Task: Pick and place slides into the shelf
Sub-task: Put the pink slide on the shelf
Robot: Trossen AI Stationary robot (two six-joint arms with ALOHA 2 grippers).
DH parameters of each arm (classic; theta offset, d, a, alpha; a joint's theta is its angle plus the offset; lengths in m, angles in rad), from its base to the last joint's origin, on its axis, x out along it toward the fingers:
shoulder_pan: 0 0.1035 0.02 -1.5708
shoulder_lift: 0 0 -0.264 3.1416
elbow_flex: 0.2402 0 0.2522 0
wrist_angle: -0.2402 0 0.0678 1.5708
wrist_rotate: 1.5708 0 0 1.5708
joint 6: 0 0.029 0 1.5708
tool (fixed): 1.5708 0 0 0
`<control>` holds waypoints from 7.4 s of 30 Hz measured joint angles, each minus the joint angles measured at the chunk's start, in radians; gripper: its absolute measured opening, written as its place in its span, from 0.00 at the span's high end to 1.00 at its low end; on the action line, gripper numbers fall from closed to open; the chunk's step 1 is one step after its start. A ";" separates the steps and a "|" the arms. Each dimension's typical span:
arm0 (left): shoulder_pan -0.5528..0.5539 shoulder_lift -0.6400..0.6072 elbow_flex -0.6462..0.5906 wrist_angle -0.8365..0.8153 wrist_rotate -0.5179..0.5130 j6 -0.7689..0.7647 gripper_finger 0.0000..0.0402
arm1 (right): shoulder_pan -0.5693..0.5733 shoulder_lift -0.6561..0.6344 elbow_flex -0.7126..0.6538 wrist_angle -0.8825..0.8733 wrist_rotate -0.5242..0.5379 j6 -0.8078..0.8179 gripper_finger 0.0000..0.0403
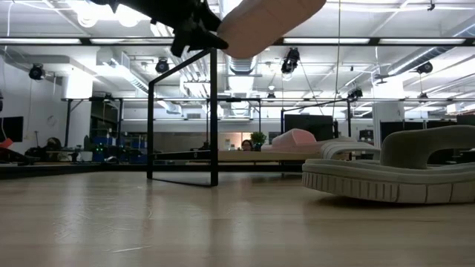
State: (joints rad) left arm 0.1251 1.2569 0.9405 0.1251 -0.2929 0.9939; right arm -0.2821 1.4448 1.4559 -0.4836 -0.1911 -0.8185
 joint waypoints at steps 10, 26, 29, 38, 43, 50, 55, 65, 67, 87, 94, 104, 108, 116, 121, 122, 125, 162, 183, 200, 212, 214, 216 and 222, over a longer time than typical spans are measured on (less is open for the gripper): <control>0.000 0.032 0.013 0.025 -0.009 0.043 0.63 | 0.000 0.000 0.000 -0.008 0.000 0.000 0.98; 0.019 0.020 -0.001 0.030 -0.083 0.091 0.94 | 0.009 -0.018 0.011 -0.014 0.108 0.007 0.89; 0.024 0.020 -0.006 0.024 -0.112 0.091 0.94 | 0.015 -0.046 0.014 -0.020 0.148 -0.003 0.82; 0.034 0.020 -0.006 0.031 -0.087 0.129 0.94 | 0.114 -0.070 0.013 -0.044 0.211 -0.152 0.60; 0.034 0.020 -0.008 0.023 -0.086 0.132 0.94 | 0.143 -0.046 0.010 -0.048 0.264 -0.244 0.54; 0.035 0.020 -0.008 0.022 -0.073 0.148 0.94 | 0.124 -0.043 0.011 -0.042 0.270 -0.256 0.56; 0.035 0.026 0.004 0.024 -0.055 0.214 0.94 | 0.121 -0.043 0.011 -0.046 0.269 -0.231 0.56; 0.030 0.039 0.014 0.033 0.010 0.243 0.94 | 0.116 -0.042 0.145 -0.285 0.281 -0.054 0.57; 0.041 0.039 0.014 0.038 -0.010 0.227 0.94 | 0.119 -0.046 0.172 -0.319 0.278 -0.039 0.57; 0.168 0.020 0.011 0.056 -0.054 0.137 0.94 | 0.204 -0.076 0.204 -0.485 0.349 0.067 0.66; 0.170 0.020 0.010 0.057 -0.046 0.137 0.94 | 0.215 -0.067 0.191 -0.489 0.420 0.051 0.58; 0.182 0.019 0.009 0.083 0.041 0.117 0.94 | 0.237 -0.066 0.181 -0.508 0.452 0.062 0.46; 0.181 0.019 0.011 0.111 0.108 0.110 0.94 | 0.237 -0.066 0.177 -0.501 0.543 0.074 0.47; 0.183 0.019 0.010 0.129 0.124 0.108 0.94 | 0.253 -0.066 0.176 -0.463 0.558 0.112 0.50; 0.183 0.019 0.009 0.137 0.119 0.106 0.94 | 0.264 -0.064 0.176 -0.455 0.557 0.112 0.52; 0.183 0.019 0.009 0.137 0.118 0.102 0.94 | 0.264 -0.063 0.176 -0.454 0.557 0.112 0.53; 0.183 0.019 0.009 0.146 0.121 0.089 0.94 | 0.264 -0.059 0.176 -0.452 0.557 0.112 0.54; 0.189 -0.276 -0.047 -0.079 0.235 -0.203 0.56 | 0.269 -0.145 -0.356 -0.017 0.792 -0.091 0.88; 0.189 -0.330 -0.146 -0.021 0.234 -0.251 0.55 | 0.246 -0.205 -0.795 0.392 0.721 -0.057 0.88; 0.189 -0.286 -0.147 -0.003 0.234 -0.250 0.55 | 0.127 -0.056 -0.798 0.398 0.595 -0.061 0.88; 0.189 -0.281 -0.148 -0.002 0.234 -0.252 0.55 | 0.121 -0.051 -0.751 0.319 0.613 0.039 0.65; 0.189 -0.280 -0.148 -0.002 0.234 -0.253 0.55 | 0.121 -0.055 -0.743 0.282 0.614 0.062 0.64; 0.189 -0.278 -0.148 -0.002 0.234 -0.253 0.55 | 0.121 -0.062 -0.732 0.252 0.610 0.095 0.63; 0.189 -0.277 -0.148 -0.002 0.234 -0.253 0.55 | 0.117 -0.066 -0.674 0.095 0.539 0.221 0.62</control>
State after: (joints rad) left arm 0.3145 0.9798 0.7921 0.1228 -0.0593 0.7406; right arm -0.1646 1.3788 0.7822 -0.3890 0.3483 -0.5972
